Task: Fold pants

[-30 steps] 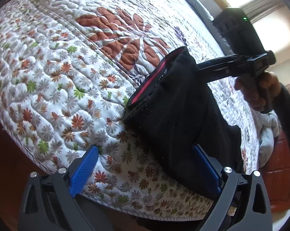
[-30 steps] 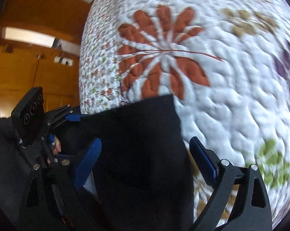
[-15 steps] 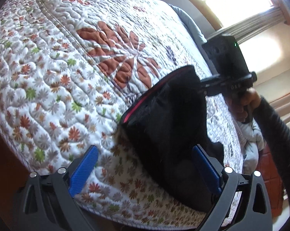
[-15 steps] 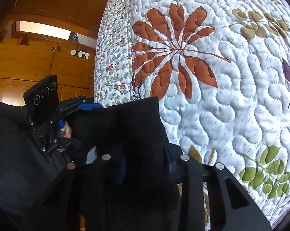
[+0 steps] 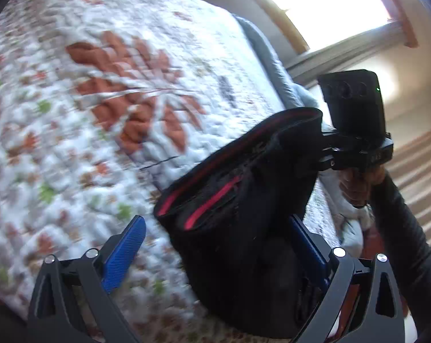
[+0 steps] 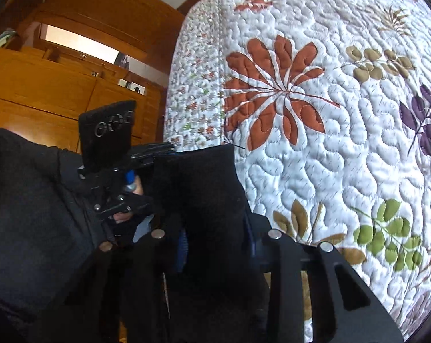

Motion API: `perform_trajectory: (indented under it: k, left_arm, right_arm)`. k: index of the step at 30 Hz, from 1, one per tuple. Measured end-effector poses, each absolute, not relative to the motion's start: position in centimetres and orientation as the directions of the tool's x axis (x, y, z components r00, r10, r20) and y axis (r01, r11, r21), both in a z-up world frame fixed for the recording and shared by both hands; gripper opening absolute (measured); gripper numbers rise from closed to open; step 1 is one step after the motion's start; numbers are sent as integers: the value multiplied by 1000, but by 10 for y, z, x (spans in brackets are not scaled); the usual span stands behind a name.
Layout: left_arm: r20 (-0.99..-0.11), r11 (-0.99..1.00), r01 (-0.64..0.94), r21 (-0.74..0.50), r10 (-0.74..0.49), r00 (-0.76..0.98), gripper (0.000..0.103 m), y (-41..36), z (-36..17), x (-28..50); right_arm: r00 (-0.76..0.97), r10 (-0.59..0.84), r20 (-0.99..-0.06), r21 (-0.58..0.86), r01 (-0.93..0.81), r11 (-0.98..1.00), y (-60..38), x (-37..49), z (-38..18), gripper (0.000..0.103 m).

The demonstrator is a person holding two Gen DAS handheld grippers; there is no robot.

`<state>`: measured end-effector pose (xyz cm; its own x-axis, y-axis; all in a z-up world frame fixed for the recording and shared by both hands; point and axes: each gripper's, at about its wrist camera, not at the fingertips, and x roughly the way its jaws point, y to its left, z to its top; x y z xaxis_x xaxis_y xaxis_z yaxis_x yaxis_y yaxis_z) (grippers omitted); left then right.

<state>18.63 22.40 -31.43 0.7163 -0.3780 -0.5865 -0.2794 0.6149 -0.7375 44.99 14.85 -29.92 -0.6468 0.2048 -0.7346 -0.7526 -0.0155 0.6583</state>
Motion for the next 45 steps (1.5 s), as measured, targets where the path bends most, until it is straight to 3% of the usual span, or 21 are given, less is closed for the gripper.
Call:
perform_trajectory:
  k: [2, 8, 12, 14, 21, 27, 45]
  left_arm:
    - [-569, 614, -248, -749, -405, 716, 97, 217, -313, 192]
    - [-578, 657, -238, -716, -366, 729, 60, 211, -288, 190]
    - [-598, 681, -234, -694, -363, 715, 48, 207, -269, 186]
    - [-605, 688, -234, -687, -363, 708, 34, 204, -261, 188]
    - [-628, 747, -192, -636, -357, 691, 25, 168, -201, 185]
    - [-638, 789, -148, -597, -355, 683, 24, 138, -160, 175]
    - [-637, 882, 45, -470, -373, 675, 23, 55, -85, 151]
  right_arm:
    - [-641, 210, -738, 653, -757, -17, 146, 451, -294, 31]
    - [-596, 231, -769, 614, -790, 4, 133, 451, -280, 31]
    - [-558, 253, -790, 580, -815, 13, 123, 444, -264, 31]
    - [-512, 256, -820, 537, -843, 32, 118, 439, -255, 31]
    - [-350, 264, -899, 385, -919, 91, 95, 416, -207, 33]
    - [-194, 257, -947, 235, -962, 139, 68, 387, -162, 33]
    - [112, 205, -972, -50, -958, 283, -16, 326, -86, 33]
